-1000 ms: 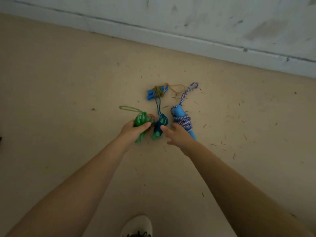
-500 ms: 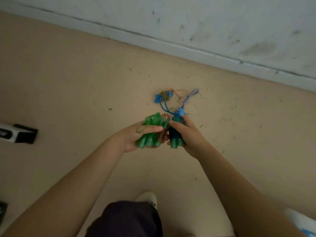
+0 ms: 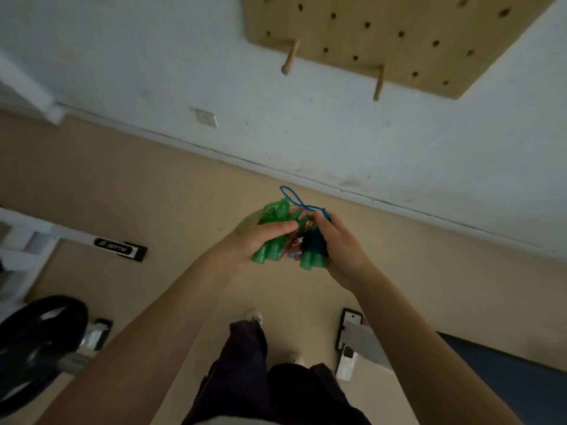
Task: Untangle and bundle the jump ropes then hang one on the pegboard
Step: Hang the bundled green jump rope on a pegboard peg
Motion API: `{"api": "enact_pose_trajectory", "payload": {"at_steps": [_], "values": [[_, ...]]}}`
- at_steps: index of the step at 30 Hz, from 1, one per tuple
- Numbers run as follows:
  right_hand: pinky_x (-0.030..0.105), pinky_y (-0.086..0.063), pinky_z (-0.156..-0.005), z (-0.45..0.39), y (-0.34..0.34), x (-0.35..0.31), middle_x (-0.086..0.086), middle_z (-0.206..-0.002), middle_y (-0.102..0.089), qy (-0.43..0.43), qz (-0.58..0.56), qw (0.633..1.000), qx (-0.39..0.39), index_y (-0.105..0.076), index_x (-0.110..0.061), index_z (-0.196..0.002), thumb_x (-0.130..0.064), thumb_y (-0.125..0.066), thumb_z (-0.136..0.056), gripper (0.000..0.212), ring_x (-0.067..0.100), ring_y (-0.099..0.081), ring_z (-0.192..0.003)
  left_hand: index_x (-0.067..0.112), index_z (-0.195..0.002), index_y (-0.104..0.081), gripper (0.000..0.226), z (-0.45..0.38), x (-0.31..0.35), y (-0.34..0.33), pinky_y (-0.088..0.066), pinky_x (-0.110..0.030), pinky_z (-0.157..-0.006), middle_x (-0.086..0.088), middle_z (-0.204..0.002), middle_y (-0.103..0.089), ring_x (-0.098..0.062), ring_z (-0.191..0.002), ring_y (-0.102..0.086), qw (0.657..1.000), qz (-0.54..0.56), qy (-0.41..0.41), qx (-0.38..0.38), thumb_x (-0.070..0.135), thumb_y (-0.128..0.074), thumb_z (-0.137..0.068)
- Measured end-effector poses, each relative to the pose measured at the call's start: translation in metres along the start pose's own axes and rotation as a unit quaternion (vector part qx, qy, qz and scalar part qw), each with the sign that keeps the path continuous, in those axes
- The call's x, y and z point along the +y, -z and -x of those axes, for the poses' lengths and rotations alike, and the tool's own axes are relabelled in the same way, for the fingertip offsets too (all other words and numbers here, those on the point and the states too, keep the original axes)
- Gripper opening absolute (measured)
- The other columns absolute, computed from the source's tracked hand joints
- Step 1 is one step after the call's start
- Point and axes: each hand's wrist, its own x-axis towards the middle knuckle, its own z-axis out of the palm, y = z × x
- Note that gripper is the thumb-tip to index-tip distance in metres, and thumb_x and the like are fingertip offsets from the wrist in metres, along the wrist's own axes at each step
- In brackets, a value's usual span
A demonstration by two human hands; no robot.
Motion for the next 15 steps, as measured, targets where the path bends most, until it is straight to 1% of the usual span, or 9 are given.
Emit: {"api": "enact_pose_trajectory", "payload": {"at_steps": [3,4,6,7,8,10,12,14,15], "values": [[0.038,-0.056,-0.062,0.066,0.003,-0.048,0.014,-0.084,-0.064,0.032,-0.028,0.999,0.019,-0.052,-0.007,-0.110,-0.041,-0.055,-0.098,0.036,0.030,-0.067,-0.072,0.026,-0.107,-0.075,0.034,0.050,0.044,-0.042,-0.058,-0.038,-0.075,-0.004,-0.100,-0.077,-0.024,-0.090,-0.073,0.997,-0.019,-0.059,0.045,0.043,-0.079,-0.078],[0.037,-0.056,-0.061,0.085,0.004,-0.059,0.013,-0.082,-0.064,0.046,-0.036,0.998,0.014,-0.055,-0.007,-0.107,-0.048,-0.053,-0.096,0.042,0.028,-0.067,-0.071,0.029,-0.109,-0.075,0.038,0.064,0.055,-0.056,-0.059,-0.038,-0.075,-0.004,-0.103,-0.077,-0.025,-0.091,-0.074,0.995,-0.028,-0.077,0.049,0.049,-0.080,-0.077],[0.034,-0.056,-0.062,0.118,0.004,-0.071,0.011,-0.082,-0.069,0.082,-0.036,0.996,-0.006,-0.067,-0.008,-0.101,-0.061,-0.041,-0.094,0.060,0.024,-0.069,-0.073,0.033,-0.106,-0.076,0.044,0.087,0.070,-0.082,-0.058,-0.035,-0.068,-0.004,-0.100,-0.078,-0.025,-0.085,-0.075,0.992,-0.039,-0.099,0.060,0.061,-0.079,-0.072],[0.036,-0.058,-0.065,0.130,0.005,-0.073,0.011,-0.084,-0.071,0.097,-0.031,0.995,-0.004,-0.071,-0.010,-0.100,-0.064,-0.036,-0.094,0.065,0.023,-0.069,-0.076,0.033,-0.103,-0.077,0.047,0.095,0.075,-0.094,-0.057,-0.034,-0.067,-0.004,-0.097,-0.078,-0.024,-0.083,-0.075,0.991,-0.036,-0.105,0.075,0.065,-0.078,-0.069],[0.042,-0.059,-0.070,0.140,0.005,-0.074,0.012,-0.089,-0.070,0.109,-0.024,0.994,0.012,-0.071,-0.013,-0.102,-0.065,-0.035,-0.095,0.063,0.025,-0.068,-0.082,0.032,-0.101,-0.078,0.049,0.102,0.079,-0.106,-0.056,-0.034,-0.069,-0.003,-0.097,-0.078,-0.022,-0.084,-0.075,0.989,-0.033,-0.111,0.094,0.067,-0.077,-0.067],[0.051,-0.057,-0.078,0.156,0.005,-0.075,0.012,-0.097,-0.064,0.122,-0.005,0.991,0.054,-0.063,-0.022,-0.103,-0.060,-0.040,-0.098,0.045,0.031,-0.065,-0.090,0.028,-0.095,-0.079,0.053,0.110,0.083,-0.122,-0.057,-0.036,-0.076,-0.002,-0.096,-0.079,-0.021,-0.088,-0.076,0.985,-0.022,-0.105,0.135,0.070,-0.074,-0.064],[0.054,-0.058,-0.078,0.168,0.005,-0.079,0.006,-0.095,-0.062,0.131,0.002,0.989,0.071,-0.063,-0.034,-0.090,-0.057,-0.044,-0.097,0.030,0.029,-0.065,-0.090,0.024,-0.089,-0.080,0.065,0.118,0.088,-0.132,-0.058,-0.035,-0.075,0.000,-0.091,-0.079,-0.018,-0.084,-0.076,0.981,-0.043,-0.068,0.176,0.080,-0.069,-0.057],[0.058,-0.055,-0.086,0.179,0.004,-0.086,0.001,-0.095,-0.065,0.148,0.000,0.987,0.067,-0.066,-0.040,-0.087,-0.058,-0.047,-0.091,0.027,0.026,-0.065,-0.093,0.024,-0.087,-0.080,0.075,0.124,0.095,-0.136,-0.056,-0.032,-0.073,0.004,-0.087,-0.079,-0.013,-0.078,-0.076,0.978,-0.081,-0.047,0.189,0.089,-0.062,-0.053],[0.058,-0.055,-0.088,0.183,0.004,-0.090,0.000,-0.095,-0.066,0.160,-0.009,0.985,0.063,-0.068,-0.039,-0.091,-0.059,-0.048,-0.088,0.029,0.025,-0.065,-0.094,0.027,-0.087,-0.079,0.072,0.126,0.099,-0.137,-0.056,-0.032,-0.074,0.005,-0.089,-0.079,-0.012,-0.079,-0.075,0.975,-0.097,-0.056,0.190,0.089,-0.059,-0.057]]}}
